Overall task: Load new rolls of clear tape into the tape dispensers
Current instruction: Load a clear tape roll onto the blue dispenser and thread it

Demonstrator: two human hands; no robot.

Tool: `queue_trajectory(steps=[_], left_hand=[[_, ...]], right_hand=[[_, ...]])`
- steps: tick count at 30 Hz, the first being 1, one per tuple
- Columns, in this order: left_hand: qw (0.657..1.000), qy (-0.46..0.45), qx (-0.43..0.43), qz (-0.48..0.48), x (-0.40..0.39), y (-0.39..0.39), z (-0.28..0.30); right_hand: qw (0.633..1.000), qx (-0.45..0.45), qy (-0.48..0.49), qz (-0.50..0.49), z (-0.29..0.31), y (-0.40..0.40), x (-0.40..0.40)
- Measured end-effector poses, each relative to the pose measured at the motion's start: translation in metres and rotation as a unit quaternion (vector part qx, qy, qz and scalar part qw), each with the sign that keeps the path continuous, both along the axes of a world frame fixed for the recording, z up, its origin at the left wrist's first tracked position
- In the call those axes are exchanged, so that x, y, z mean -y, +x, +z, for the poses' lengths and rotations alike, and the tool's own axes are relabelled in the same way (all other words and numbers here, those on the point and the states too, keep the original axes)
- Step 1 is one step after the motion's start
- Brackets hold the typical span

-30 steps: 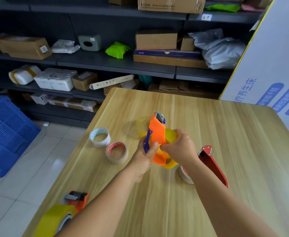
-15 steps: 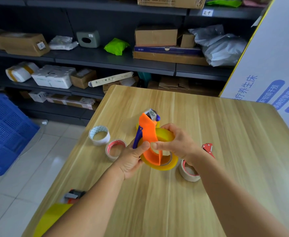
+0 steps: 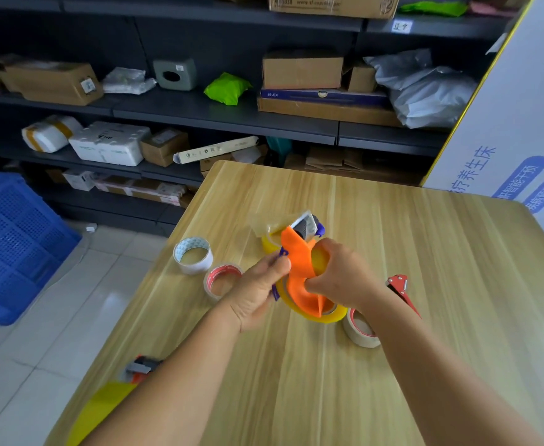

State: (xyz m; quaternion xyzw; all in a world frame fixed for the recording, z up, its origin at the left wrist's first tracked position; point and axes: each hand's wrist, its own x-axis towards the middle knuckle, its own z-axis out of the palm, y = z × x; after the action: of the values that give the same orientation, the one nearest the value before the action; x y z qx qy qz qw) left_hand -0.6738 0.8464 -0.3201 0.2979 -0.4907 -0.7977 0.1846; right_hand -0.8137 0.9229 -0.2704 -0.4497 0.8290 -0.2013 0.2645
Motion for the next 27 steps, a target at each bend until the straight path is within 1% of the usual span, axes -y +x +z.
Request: queue_trajectory(steps=[2,4,6,8,10,14,20,23,27], left_hand=[[0.999,0.009,0.027,0.028,0.008,-0.002,0.012],[0.996,0.060,0.019,0.071,0.018,-0.005,0.023],[0.986,0.096,0.032,0.132,0.025,-0.008,0.036],[0.975,0.102,0.041,0.194,0.032,-0.009,0.045],[0.965,0.093,0.024,0.243,0.038,-0.010,0.052],[0.962,0.023,0.022,0.270,0.044,-0.011,0.067],[0.973,-0.083,0.051,0.210,0.042,-0.014,0.087],[0.964,-0.149,0.086,0.201,0.041,-0.018,0.098],[0.956,-0.182,0.077,0.218,0.038,-0.030,0.117]], right_hand=[[1.000,-0.031,0.004,0.001,-0.001,0.000,0.000],[0.999,-0.050,0.009,0.005,-0.002,0.001,0.000],[0.998,-0.056,0.014,0.010,-0.003,0.001,-0.002],[0.999,-0.046,0.019,0.017,-0.005,0.000,-0.005],[0.999,-0.032,0.021,0.017,-0.008,0.000,-0.008],[0.999,-0.037,0.030,0.014,-0.013,0.001,-0.012],[0.998,-0.041,0.050,0.014,-0.020,-0.001,-0.019],[0.997,-0.046,0.064,0.019,-0.021,-0.001,-0.021],[0.998,-0.032,0.054,0.011,-0.019,-0.002,-0.021]])
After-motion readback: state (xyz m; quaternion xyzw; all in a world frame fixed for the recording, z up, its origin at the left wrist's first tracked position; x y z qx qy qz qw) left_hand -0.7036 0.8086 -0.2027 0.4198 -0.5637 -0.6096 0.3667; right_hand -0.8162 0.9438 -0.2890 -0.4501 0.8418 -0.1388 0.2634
